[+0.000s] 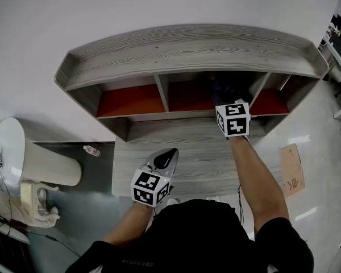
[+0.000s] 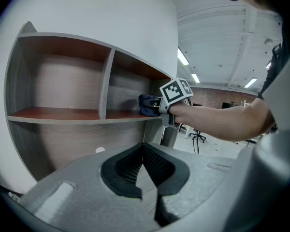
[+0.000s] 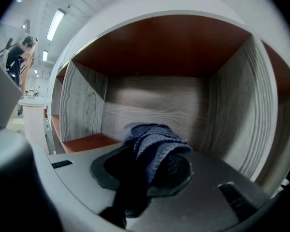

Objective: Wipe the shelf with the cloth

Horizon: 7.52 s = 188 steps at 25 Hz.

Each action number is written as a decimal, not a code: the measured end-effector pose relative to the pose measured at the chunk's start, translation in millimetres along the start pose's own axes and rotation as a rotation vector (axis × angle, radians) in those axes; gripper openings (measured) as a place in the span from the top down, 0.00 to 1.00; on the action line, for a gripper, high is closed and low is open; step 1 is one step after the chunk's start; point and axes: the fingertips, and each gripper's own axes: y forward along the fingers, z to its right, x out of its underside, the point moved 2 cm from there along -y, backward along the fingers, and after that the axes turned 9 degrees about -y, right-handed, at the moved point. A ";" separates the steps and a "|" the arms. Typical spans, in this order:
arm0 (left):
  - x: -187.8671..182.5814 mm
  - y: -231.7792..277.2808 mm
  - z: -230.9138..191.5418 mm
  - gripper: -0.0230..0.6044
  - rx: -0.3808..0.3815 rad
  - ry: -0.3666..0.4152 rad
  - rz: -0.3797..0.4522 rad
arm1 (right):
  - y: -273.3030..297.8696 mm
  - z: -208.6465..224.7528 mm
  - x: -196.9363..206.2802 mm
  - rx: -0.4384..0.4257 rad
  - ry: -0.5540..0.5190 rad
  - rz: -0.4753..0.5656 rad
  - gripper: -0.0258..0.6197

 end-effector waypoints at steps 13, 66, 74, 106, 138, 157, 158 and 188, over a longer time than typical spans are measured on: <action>0.2 4.3 4.9 0.95 0.012 0.011 -0.012 | -10.9 26.1 15.0 0.052 0.048 -0.014 0.81; 2.6 -7.9 6.4 0.95 0.001 0.006 -0.002 | -48.1 68.8 -78.5 0.110 0.050 0.131 0.81; 3.8 -11.5 5.5 0.95 -0.009 0.003 0.004 | -50.1 70.2 -82.6 0.112 0.051 0.133 0.81; 2.2 -32.3 -8.7 0.95 -0.056 0.002 0.020 | -31.0 8.6 -101.2 0.022 0.025 0.156 0.81; 2.1 -74.5 -52.6 0.95 -0.125 -0.030 0.060 | -2.6 -96.2 -150.4 -0.109 -0.009 0.209 0.81; 4.4 -81.1 -62.5 0.95 -0.108 -0.035 0.063 | 1.2 -113.6 -158.3 -0.104 -0.022 0.207 0.81; 4.2 -81.0 -62.2 0.95 -0.107 -0.035 0.063 | 1.1 -113.7 -158.4 -0.104 -0.022 0.207 0.81; -1.3 -79.3 -67.5 0.95 0.040 0.031 0.033 | -67.2 -119.8 -96.3 -0.076 0.106 0.181 0.81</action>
